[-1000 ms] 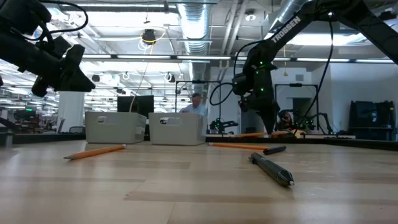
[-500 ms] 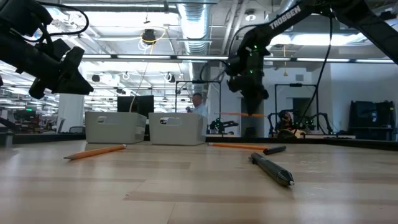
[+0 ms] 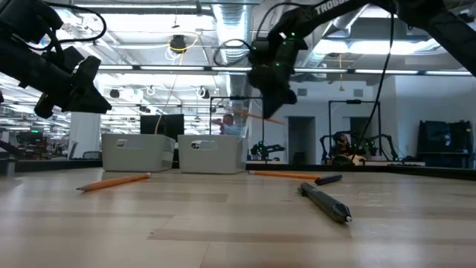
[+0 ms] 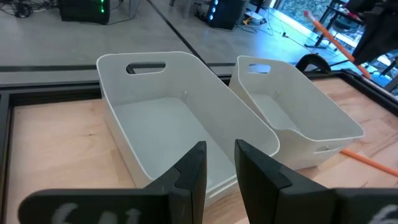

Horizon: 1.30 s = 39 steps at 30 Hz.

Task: Sort pens & pencils
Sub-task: Put the top orange pencil into the right gray bin

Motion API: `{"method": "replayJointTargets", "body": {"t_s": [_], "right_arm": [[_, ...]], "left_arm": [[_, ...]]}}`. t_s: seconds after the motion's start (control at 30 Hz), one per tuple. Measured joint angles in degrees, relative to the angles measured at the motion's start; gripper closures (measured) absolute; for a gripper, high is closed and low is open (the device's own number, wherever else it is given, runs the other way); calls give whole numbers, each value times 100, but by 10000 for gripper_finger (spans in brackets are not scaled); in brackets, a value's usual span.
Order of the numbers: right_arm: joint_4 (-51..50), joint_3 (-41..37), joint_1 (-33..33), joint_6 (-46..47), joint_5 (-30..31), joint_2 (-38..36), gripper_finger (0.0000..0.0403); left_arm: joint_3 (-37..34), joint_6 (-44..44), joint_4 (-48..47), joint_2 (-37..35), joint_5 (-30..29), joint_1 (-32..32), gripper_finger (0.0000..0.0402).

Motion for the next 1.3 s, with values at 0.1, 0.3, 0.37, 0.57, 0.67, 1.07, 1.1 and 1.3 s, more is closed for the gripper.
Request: {"method": "replayJointTargets", "body": {"t_s": [0.1, 0.3, 0.37, 0.57, 0.67, 1.07, 1.1, 1.3], "right_arm": [[528, 0, 180, 492, -330, 0, 351], [1605, 0, 518, 1631, -367, 0, 351], [1971, 0, 631, 2039, -312, 0, 351], [2444, 0, 1018, 2819, 350, 0, 351], [2444, 0, 1165, 3131, 752, 0, 351], [2515, -497, 1309, 4001, 1669, -4, 351], [2503, -565, 1307, 4006, 1670, -1, 351], [2922, -962, 1309, 4218, 1646, 4, 351]], "left_arm": [[-2, 1, 0, 0, 0, 1, 329], [-3, 41, 0, 0, 0, 0, 329], [-4, 140, 0, 0, 2, 1, 329], [-4, 573, -1, 0, 60, 0, 329], [-4, 675, -7, 0, 312, -1, 329], [-9, 1078, -11, 0, 857, 1, 329], [-9, 1076, -11, 0, 857, -1, 329], [-9, 1074, -11, -1, 857, -1, 329]]}}
